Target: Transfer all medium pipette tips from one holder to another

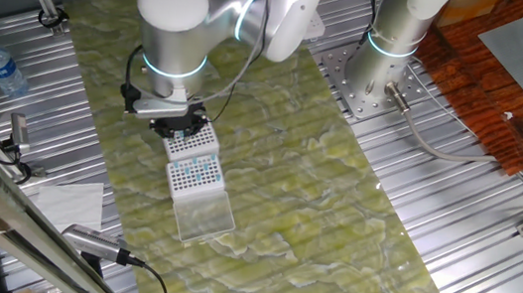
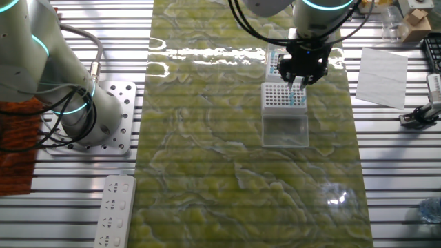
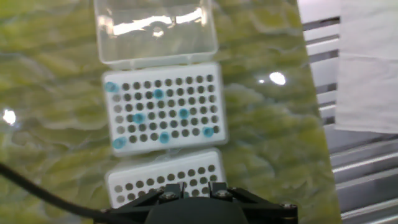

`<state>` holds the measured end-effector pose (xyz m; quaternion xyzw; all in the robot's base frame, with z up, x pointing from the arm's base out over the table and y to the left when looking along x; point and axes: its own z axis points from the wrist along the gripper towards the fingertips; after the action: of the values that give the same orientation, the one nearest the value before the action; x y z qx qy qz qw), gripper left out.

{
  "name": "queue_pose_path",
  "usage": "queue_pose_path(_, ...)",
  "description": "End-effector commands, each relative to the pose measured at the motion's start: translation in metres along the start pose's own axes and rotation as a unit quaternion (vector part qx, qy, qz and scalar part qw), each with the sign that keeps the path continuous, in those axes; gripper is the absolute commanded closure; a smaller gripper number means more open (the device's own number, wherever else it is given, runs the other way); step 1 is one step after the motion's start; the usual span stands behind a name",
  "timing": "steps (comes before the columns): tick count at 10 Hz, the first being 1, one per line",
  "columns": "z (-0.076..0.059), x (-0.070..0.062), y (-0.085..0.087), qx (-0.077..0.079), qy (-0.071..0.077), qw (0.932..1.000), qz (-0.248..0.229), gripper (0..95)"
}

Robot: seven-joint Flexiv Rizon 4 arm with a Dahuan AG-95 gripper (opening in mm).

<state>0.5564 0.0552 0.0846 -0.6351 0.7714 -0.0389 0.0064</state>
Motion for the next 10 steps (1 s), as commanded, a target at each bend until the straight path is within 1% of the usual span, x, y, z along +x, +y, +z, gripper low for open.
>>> queue_pose_path(1, 0.002, 0.003, 0.004, 0.006, 0.0, 1.0, -0.004, 76.0)
queue_pose_path(3, 0.003, 0.004, 0.005, 0.007, 0.0, 1.0, -0.005, 76.0)
queue_pose_path(6, 0.008, 0.013, 0.009, 0.01, -0.003, 0.9999, -0.01, 76.0)
queue_pose_path(10, 0.011, 0.015, 0.011, 0.013, -0.005, 0.9999, -0.01, 76.0)
